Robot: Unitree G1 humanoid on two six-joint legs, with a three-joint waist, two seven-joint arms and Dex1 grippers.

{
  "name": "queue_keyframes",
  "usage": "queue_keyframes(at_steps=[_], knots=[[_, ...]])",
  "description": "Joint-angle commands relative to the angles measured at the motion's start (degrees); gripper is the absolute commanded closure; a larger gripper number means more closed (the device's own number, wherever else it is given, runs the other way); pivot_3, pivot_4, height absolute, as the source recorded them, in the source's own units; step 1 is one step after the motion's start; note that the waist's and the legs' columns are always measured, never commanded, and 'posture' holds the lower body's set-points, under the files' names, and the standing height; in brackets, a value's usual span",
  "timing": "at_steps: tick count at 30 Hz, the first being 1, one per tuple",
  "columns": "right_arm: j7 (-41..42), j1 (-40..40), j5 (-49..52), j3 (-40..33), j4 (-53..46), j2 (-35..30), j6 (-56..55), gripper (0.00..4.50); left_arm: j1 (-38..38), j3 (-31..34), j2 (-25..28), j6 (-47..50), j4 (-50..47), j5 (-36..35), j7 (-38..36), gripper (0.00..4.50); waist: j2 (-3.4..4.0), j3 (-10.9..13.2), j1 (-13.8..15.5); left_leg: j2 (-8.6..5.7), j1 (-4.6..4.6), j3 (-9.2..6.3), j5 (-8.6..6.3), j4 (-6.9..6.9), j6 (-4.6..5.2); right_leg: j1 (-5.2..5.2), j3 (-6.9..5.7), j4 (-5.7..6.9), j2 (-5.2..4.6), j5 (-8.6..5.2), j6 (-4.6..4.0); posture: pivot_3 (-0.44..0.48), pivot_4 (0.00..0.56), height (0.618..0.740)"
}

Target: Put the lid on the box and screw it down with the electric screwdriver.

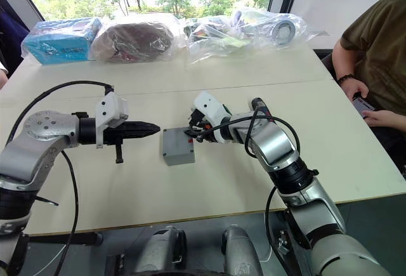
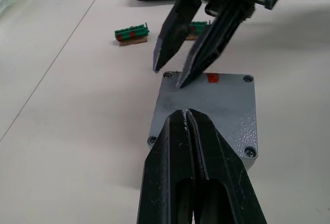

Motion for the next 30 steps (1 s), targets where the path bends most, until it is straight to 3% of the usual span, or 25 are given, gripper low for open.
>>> queue_keyframes(at_steps=[1, 4, 5, 11, 18, 22, 30], knots=[[0.4, 0.3, -0.6, 0.2, -1.3, -1.6, 0.7, 1.25, 0.1, 1.0, 0.4, -0.3, -2.1, -0.8, 0.1, 4.50, 0.00, 0.0, 0.1, 0.00, 0.00, 0.00, 0.00, 0.00, 0.00, 0.00, 0.00, 0.00, 0.00, 0.00, 0.00, 0.000, 0.150, 0.740], [0.8, -0.1, -0.1, -1.0, -2.9, -3.3, 1.9, 0.19, 0.0, 0.8, 0.2, -0.2, -2.2, -1.2, 0.0, 4.50, 0.00, 0.0, 0.1, 0.00, 0.00, 0.00, 0.00, 0.00, 0.00, 0.01, 0.00, 0.00, -0.01, 0.00, 0.00, 0.000, 0.150, 0.740], [1.3, -0.4, 0.4, -1.8, -4.2, -4.8, 2.9, 0.04, -0.1, 0.7, 0.0, -0.3, -2.2, -1.6, -0.3, 4.50, 0.00, 0.0, 0.1, 0.00, 0.00, -0.01, 0.00, 0.00, 0.00, 0.01, 0.00, 0.00, -0.02, 0.00, 0.00, 0.000, 0.150, 0.740], [7.1, -4.8, 2.2, -4.1, -7.8, -20.3, 12.5, 0.04, -1.6, -0.5, -0.7, -3.0, -2.0, -1.9, -2.9, 4.50, 0.04, 0.0, 0.3, -0.03, -0.02, 0.00, 0.00, 0.02, 0.00, 0.01, -0.01, -0.02, -0.09, 0.00, 0.00, 0.000, 0.150, 0.740], [15.0, -11.3, -0.1, 5.1, -1.8, -34.2, 17.1, 0.04, -4.4, -1.3, -3.9, -3.7, -2.9, -2.9, -2.6, 4.50, 0.00, 0.0, -0.1, 0.01, -0.01, -0.02, -0.01, -0.04, 0.01, -0.06, 0.02, -0.05, 0.02, -0.03, -0.05, 0.000, 0.150, 0.740], [15.6, -15.9, -2.7, 9.9, 8.5, -33.3, 19.1, 0.04, -4.2, -2.3, -5.3, -4.7, -2.7, -2.0, -1.9, 4.50, 0.00, 0.0, -0.2, 0.01, -0.01, 0.03, -0.01, -0.03, 0.01, -0.06, 0.04, -0.05, 0.04, -0.03, -0.06, 0.000, 0.150, 0.740], [18.4, -24.7, -6.8, 15.3, 37.0, -24.0, 19.4, 0.04, -2.8, -3.0, -6.3, -7.3, -2.3, -0.2, -0.4, 4.50, 0.02, 0.0, 0.1, -0.01, -0.09, 0.11, -0.01, -0.02, 0.01, -0.14, 0.07, -0.04, 0.03, -0.03, -0.05, 0.000, 0.150, 0.740]])
